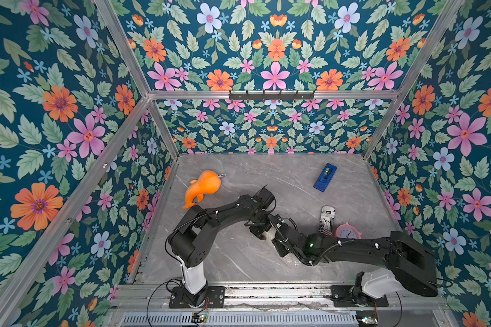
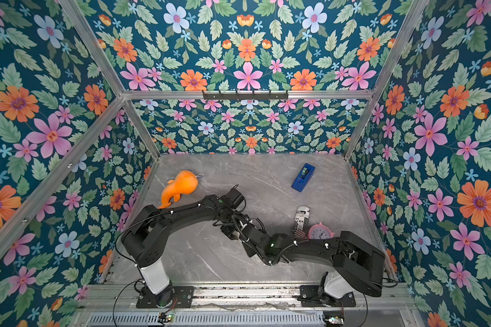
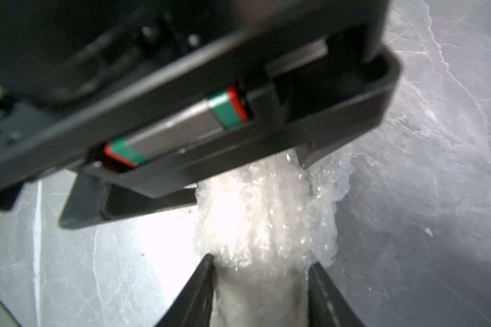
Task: Wrap vases in bubble wrap
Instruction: Wrap the vase in bubble wrap.
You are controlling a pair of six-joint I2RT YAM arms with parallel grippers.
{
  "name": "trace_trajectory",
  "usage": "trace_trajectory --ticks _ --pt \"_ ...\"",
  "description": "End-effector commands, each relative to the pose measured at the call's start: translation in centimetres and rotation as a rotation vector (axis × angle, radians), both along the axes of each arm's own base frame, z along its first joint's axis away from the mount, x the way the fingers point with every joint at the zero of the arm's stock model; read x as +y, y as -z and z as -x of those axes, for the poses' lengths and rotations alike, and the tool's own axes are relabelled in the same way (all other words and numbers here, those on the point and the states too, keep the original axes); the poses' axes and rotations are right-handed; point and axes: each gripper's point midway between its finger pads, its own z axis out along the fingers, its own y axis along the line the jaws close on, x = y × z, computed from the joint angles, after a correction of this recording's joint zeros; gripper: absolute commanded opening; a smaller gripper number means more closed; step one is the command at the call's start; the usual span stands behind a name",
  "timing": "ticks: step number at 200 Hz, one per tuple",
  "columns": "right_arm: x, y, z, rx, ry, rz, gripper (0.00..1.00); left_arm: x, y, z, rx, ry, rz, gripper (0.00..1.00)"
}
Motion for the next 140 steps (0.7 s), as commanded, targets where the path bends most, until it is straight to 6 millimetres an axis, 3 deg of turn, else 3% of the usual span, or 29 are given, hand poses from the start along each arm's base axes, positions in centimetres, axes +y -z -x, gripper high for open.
trace_trajectory --ticks 1,29,51,98,140 --pt "-5.8 4.1 3.6 0.171 0.001 0.255 0.40 0.1 -0.1 -0.2 -0.004 -0.015 -0.011 0.61" --pt "-5.7 3.7 3.7 0.166 0.006 0.235 0.41 0.2 -0.4 -0.8 -0.044 -0.005 -0.019 0.44" --pt "-5.4 3.2 3.8 0.165 0.019 0.194 0.50 0.5 -0.6 -1.3 -0.085 0.021 -0.035 0.33" --pt "-4.5 0.6 4.2 0.160 0.037 0.038 0.72 1.1 -1.2 -2.7 -0.206 0.125 -0.078 0.28" --pt "-4.2 -2.9 4.3 0.128 0.059 -0.120 0.81 1.0 -1.8 -3.9 -0.317 0.227 -0.090 0.26"
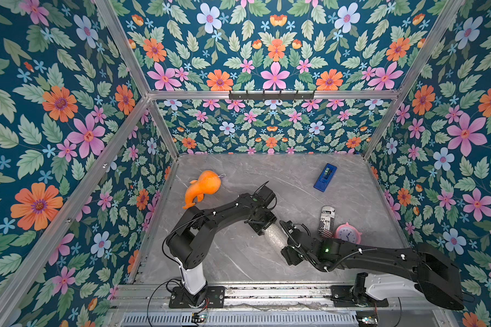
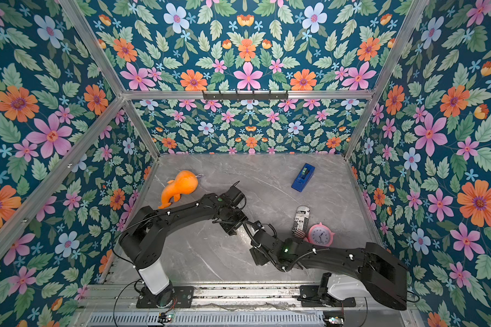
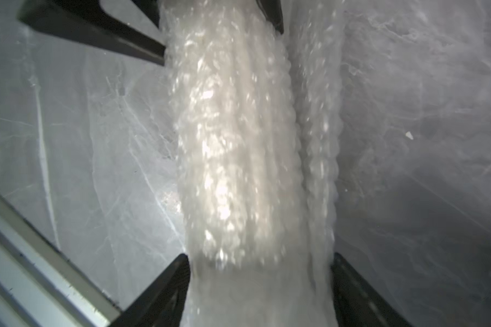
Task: Wrap vases in bubble wrap
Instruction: Wrap the vase in bubble wrap.
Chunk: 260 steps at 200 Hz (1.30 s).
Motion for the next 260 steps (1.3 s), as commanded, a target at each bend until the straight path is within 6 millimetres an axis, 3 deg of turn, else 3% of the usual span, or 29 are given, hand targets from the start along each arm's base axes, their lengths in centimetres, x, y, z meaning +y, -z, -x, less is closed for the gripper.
trace_trajectory --ticks 1,22,47,90,111,156,204,260 --pt "-0.4 -1.2 0.5 0.022 0.036 -0.052 0.81 0.4 -0.5 -1.6 -0.126 0.080 -0.039 0.26" --pt "-1.2 -3.0 0.0 0.008 0.093 -0.090 0.83 0.0 -0.6 -2.0 -0.165 0.130 -0.026 0.26" --pt "-4.1 -3.7 -1.4 0.087 0.263 -0.139 0.78 -1.3 -0.9 -2.5 -0.213 0.209 0.023 0.25" --pt "-7.3 -1.5 -3.3 0.204 0.443 -0.167 0.63 -0.7 -1.2 -3.3 -0.275 0.269 -0.032 0.25" --pt "-8.2 0.1 -4.3 0.232 0.500 -0.094 0.46 -0.5 -0.6 -3.2 -0.266 0.285 -0.050 0.25" --pt "-5.4 1.7 -7.5 0.214 0.445 -0.082 0.30 -0.2 0.8 -2.8 -0.225 0.316 -0.082 0.25" --pt "-2.5 2.8 -9.3 0.219 0.400 -0.144 0.26 -0.2 1.1 -3.1 -0.225 0.325 -0.098 0.24" --pt "1.3 0.6 -9.6 0.213 0.318 -0.395 0.19 -0.4 1.0 -3.3 -0.232 0.325 -0.094 0.25"
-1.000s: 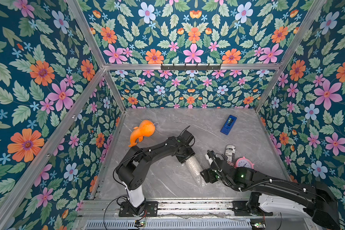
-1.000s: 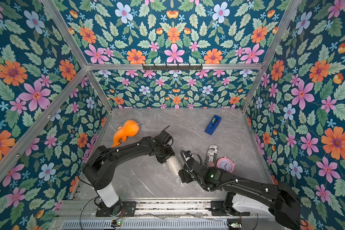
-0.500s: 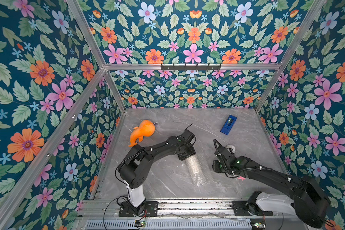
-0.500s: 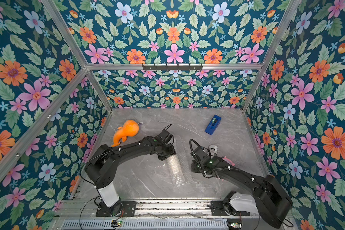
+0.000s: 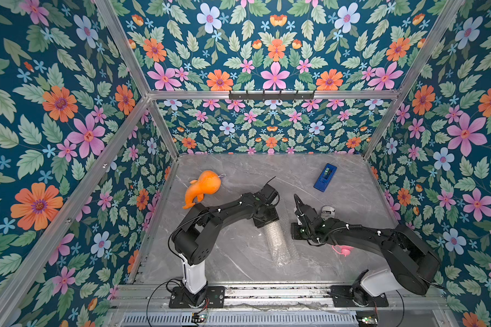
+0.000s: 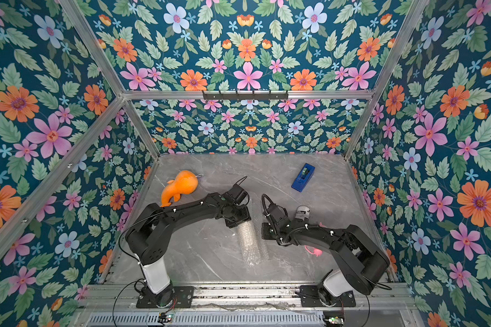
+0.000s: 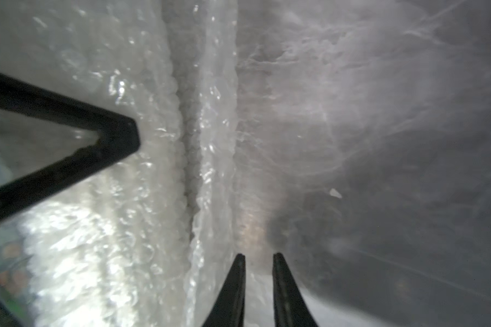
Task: Wrap vases in bubble wrap
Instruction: Wrap the vase in bubble wrap.
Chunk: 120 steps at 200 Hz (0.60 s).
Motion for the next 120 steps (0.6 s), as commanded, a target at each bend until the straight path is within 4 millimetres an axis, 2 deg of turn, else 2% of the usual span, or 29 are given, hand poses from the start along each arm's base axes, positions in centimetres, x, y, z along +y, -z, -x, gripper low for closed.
trace_trajectory --ticks 1,20,71,120 --pt "2.5 -2.6 -0.9 -0.070 -0.016 -0.163 0.19 0.9 0.3 -0.2 -0.019 0.005 -0.051 0.25" --pt "3.1 -3.3 -0.8 -0.097 -0.025 -0.206 0.19 0.6 0.1 -0.5 -0.027 0.001 -0.040 0.25" --pt "4.1 -3.2 0.1 -0.097 -0.055 -0.209 0.18 0.0 -1.4 -1.2 -0.064 -0.028 0.006 0.28" --pt "4.2 -3.0 0.2 -0.101 -0.045 -0.205 0.17 -0.9 -2.0 -1.5 -0.080 -0.060 0.084 0.41"
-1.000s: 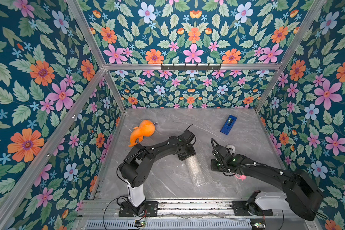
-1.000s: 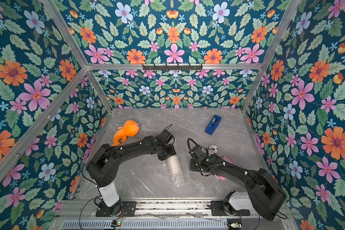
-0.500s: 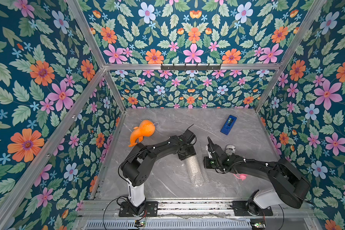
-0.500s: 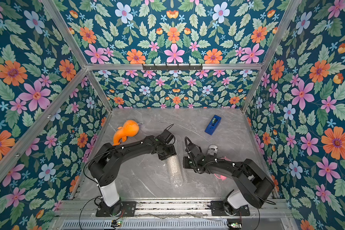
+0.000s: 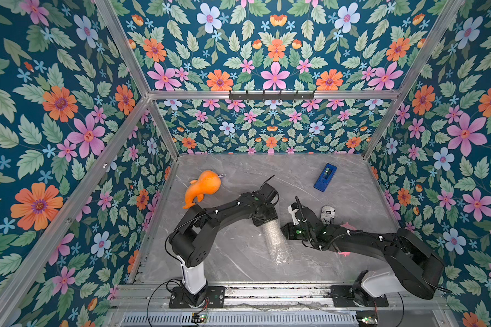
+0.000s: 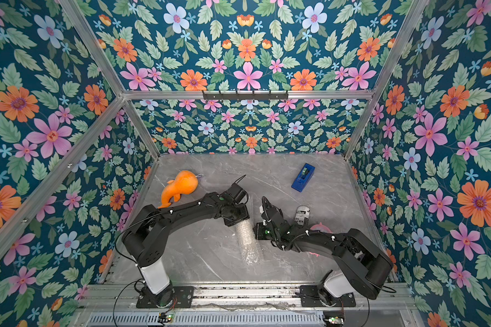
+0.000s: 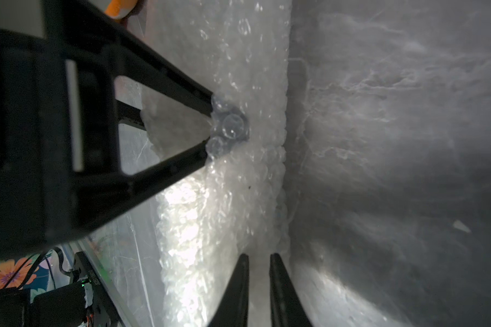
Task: Wrap vases in bubble wrap
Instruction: Wrap the vase in bubble wrap.
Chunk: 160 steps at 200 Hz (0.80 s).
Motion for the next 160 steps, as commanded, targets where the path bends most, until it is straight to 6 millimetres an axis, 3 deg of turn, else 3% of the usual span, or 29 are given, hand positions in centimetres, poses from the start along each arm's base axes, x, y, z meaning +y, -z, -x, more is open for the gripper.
trace_trajectory --ticks 1,58,109,160 --pt "0.5 -0.3 -0.2 -0.005 0.009 -0.027 0.17 -1.3 -1.0 -1.1 -0.041 -0.029 0.082 0.41" --pt "0.5 0.2 -0.2 0.006 0.011 -0.014 0.16 -1.6 -2.0 -1.5 -0.077 -0.044 0.118 0.62" --pt "0.7 -0.1 -0.3 -0.001 0.003 -0.011 0.16 -1.6 -2.0 -1.3 -0.078 -0.032 0.128 0.98" --pt "1.0 -0.2 -0.3 -0.001 0.001 -0.011 0.16 -1.8 -1.6 -1.0 -0.068 -0.015 0.132 0.99"
